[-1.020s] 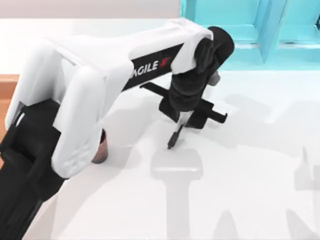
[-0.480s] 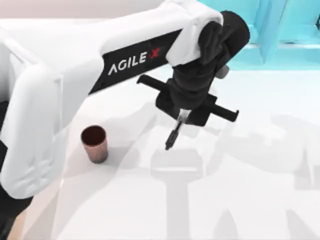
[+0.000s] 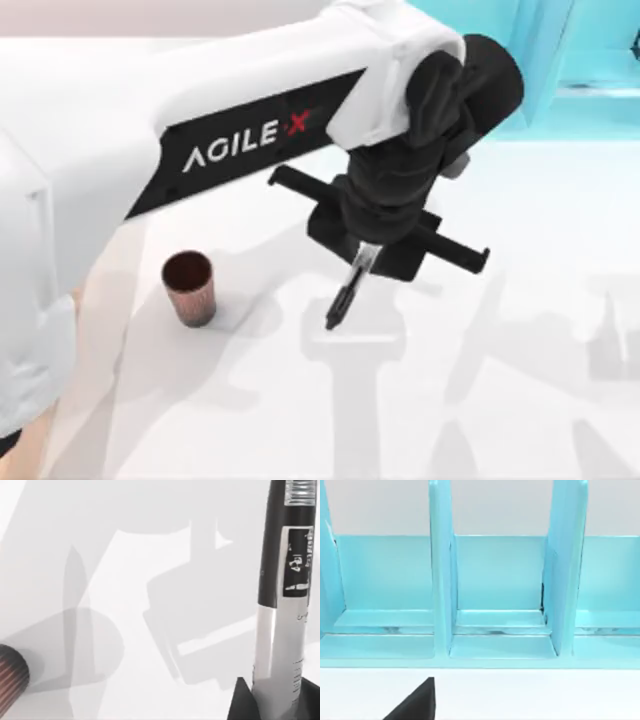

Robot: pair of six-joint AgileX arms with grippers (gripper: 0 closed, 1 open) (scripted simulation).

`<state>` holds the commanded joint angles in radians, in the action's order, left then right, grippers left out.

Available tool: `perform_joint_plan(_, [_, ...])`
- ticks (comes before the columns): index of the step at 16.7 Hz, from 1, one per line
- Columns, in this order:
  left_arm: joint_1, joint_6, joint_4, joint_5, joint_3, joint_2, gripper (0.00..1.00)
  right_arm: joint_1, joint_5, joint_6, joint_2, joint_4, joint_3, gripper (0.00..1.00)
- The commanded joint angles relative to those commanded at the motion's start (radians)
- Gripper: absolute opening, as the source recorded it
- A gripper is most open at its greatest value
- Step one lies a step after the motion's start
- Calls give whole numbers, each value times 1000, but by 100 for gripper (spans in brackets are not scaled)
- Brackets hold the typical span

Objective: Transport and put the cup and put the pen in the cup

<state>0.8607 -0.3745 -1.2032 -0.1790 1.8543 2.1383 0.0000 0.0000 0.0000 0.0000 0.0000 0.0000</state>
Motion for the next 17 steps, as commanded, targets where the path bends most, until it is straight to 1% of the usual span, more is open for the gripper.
perform_joint_plan(3, [0, 8, 30, -5, -25, -17, 0, 0, 0, 0, 0, 0, 0, 100])
perform_joint_plan(5, [-4, 25, 100, -14, -84, -56, 0, 0, 0, 0, 0, 0, 0, 100])
perform_joint_plan(7, [-12, 48, 206, -25, -174, -112, 0, 0, 0, 0, 0, 0, 0, 100])
perform_joint_plan(11, [-45, 105, 502, -49, -428, -268, 0, 0, 0, 0, 0, 0, 0, 100])
perform_joint_plan(17, [-120, 210, 1072, -75, -903, -568, 0, 0, 0, 0, 0, 0, 0, 100])
